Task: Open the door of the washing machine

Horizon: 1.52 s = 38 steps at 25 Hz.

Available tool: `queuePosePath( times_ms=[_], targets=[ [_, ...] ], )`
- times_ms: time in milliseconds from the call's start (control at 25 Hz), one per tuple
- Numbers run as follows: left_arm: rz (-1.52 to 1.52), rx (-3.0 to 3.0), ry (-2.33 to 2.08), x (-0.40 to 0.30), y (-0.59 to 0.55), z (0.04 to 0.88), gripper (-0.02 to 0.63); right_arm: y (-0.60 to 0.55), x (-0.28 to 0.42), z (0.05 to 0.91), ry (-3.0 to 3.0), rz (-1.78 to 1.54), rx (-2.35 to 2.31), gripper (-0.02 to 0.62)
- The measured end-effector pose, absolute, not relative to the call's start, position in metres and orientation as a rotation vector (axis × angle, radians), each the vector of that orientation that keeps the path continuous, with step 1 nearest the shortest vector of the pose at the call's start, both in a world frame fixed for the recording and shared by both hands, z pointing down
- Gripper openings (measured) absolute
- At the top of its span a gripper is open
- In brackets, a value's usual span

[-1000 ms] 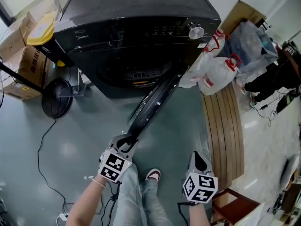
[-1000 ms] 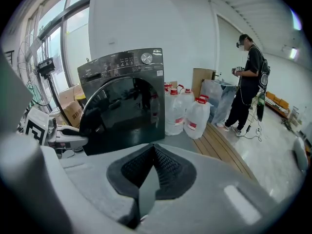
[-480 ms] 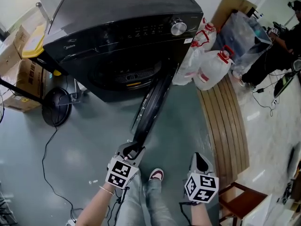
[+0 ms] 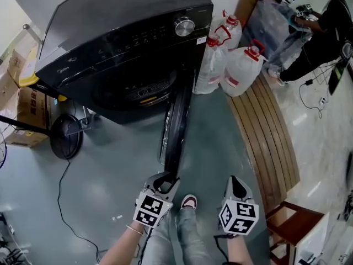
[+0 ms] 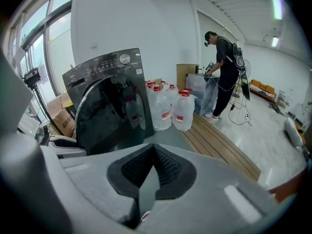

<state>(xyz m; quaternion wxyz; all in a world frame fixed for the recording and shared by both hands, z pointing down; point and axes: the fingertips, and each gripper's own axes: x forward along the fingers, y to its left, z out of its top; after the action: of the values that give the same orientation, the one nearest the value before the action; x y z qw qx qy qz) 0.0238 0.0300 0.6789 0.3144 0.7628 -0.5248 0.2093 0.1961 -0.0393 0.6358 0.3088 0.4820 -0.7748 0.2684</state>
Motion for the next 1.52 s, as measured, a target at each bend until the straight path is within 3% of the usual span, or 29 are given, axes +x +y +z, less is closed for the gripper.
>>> queuePosePath(
  times_ms=[1520],
  targets=[
    [0.475, 2.012, -1.328, 0.196, -0.068, 0.674, 0.115, -0.039, 0.4, 0.657, -1.747, 0.927, 1.731, 0.006]
  ],
)
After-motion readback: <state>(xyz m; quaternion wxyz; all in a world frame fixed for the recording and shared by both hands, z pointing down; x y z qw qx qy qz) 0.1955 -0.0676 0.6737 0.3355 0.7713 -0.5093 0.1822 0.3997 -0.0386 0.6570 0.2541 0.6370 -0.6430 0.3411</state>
